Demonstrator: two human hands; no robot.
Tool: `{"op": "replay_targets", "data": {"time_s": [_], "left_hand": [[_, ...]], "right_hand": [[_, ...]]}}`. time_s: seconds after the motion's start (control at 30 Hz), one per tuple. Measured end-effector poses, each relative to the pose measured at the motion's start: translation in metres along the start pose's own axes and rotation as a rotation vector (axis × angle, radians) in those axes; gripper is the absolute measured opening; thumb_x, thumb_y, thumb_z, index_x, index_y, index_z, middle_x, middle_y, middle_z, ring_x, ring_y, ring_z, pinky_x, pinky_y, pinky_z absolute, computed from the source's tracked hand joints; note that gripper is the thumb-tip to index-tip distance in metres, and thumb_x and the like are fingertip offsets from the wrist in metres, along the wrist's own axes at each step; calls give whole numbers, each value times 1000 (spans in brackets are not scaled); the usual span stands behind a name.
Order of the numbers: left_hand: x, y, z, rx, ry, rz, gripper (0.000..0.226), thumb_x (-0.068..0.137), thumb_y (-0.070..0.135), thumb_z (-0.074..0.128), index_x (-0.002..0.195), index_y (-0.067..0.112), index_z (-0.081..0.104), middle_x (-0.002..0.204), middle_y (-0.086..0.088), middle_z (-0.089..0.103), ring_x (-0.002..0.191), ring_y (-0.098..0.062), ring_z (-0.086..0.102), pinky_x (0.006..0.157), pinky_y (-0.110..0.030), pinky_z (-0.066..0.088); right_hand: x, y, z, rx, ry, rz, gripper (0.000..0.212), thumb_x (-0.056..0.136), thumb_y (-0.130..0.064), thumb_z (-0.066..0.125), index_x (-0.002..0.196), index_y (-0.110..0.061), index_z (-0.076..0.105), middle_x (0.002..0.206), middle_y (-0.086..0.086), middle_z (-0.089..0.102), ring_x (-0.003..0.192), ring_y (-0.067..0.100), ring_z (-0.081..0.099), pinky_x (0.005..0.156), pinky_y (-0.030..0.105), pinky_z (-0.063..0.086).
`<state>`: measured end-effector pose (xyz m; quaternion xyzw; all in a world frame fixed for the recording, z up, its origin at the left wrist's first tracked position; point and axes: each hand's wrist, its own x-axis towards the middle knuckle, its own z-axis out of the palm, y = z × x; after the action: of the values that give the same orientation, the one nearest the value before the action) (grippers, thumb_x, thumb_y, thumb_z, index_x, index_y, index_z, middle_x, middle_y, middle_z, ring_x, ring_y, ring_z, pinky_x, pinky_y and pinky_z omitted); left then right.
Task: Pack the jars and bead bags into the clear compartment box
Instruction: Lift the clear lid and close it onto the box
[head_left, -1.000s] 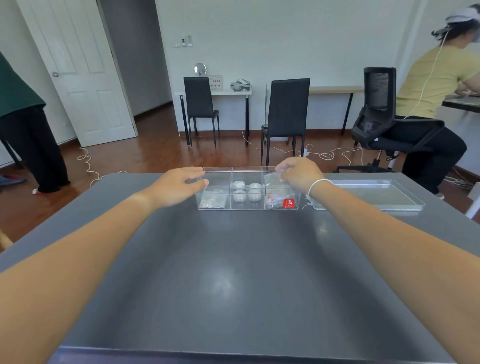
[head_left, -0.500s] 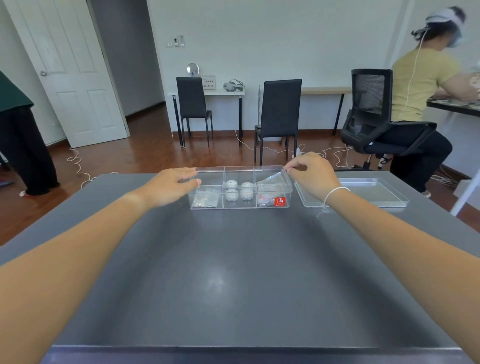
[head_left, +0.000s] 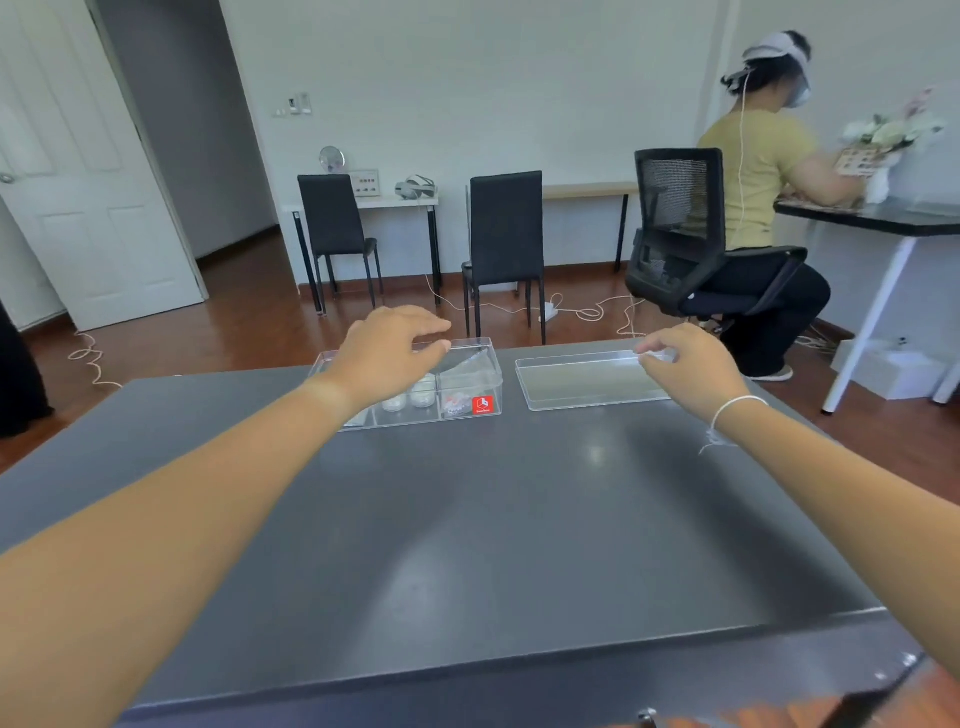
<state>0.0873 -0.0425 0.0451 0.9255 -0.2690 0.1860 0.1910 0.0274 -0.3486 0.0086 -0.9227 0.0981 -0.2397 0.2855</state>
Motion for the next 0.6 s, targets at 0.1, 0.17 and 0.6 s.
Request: {"op": "replay_targets", "data": {"time_s": [0.1,0.17,0.6], "left_hand": [[9,31,15,0,-64,56,35,90,33,49,123,24,58,132,3,56,123,-23,46,104,-44,36],[12,49,28,45,-103,89,35,90,34,48,124,25,57,132,4,56,122,-23,46,102,-41,35],[19,84,81,429,-287,181,30,91,30,44,117,26,61,115,1,65,113,-24,44,99,-41,23]], "right_hand": [[-6,20,-7,-27,12,38,21,85,-16,53,98,-20,69,124,8,58,112,29,52,101,46,39],[-11,32,-10,-56,12,53,23,85,-17,51,100,-22,68,126,7,57,114,30,50,102,48,37],[-12,62,-15,-191,-64,80,18,87,-15,52,97,-22,66,124,9,55,113,33,50,97,41,38]]}}
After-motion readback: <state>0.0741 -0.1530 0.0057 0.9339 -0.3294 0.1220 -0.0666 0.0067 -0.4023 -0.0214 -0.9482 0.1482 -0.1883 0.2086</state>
